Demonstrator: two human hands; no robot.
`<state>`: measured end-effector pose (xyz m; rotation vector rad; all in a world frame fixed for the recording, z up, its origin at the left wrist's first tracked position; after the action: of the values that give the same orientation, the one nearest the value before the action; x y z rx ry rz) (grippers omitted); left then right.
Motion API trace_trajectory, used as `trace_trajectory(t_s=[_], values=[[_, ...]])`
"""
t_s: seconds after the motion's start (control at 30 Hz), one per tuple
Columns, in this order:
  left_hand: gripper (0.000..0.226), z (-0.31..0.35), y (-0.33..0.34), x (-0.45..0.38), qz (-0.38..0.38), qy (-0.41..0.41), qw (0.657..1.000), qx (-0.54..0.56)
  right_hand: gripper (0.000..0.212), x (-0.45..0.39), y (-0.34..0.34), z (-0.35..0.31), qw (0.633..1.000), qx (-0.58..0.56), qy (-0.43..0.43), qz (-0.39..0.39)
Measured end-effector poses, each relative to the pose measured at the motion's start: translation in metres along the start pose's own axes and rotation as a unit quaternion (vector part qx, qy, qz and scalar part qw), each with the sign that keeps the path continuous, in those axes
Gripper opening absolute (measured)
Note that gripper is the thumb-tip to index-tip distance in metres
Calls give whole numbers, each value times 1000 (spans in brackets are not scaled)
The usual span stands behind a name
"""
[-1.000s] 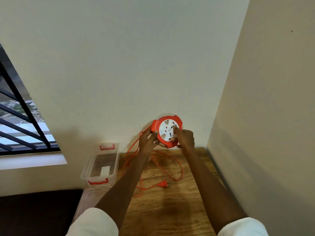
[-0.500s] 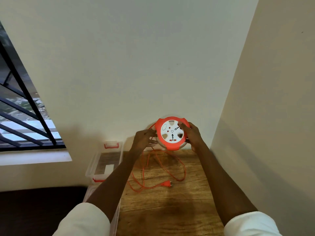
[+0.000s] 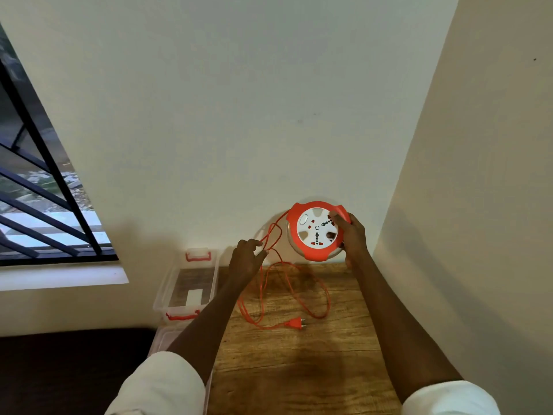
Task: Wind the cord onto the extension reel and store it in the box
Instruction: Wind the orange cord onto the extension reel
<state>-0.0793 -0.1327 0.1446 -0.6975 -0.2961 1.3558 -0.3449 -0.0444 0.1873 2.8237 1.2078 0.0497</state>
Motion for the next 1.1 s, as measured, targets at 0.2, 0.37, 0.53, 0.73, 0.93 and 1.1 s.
trace_trajectory(t_s=[0.2,0.37,0.53,0.73,0.93,1.1], values=[[30,12,9,-9,16,-3,1000,-9,32,5,-2,10,1000,-4,8,5],[27,26,-2,-17,36,25,998,33,39,10,-13,20,999,54,-9,7],[20,47,-7,-30,-14,74,996,47,43,20,-4,32,988,137,-48,-53],[24,80,-3,-22,-56,236,970,-33,42,30,25,36,977,160,-66,-123],[31,99,0,-7,-64,372,916,-137,28,37,36,31,986,71,-61,-138],[28,85,-10,-20,-66,228,971,-22,32,39,37,38,986,22,-14,-167]])
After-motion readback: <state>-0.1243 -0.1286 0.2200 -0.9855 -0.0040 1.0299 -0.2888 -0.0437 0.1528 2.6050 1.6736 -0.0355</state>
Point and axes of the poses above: each hand's wrist, its own x-axis away from the middle knuckle, its own y-axis out of the palm, z = x × y, the point moved 6 cm from there along -x, towards the middle knuckle, and after that the axes turned 4 degrees about z, right-handed, at the moved point
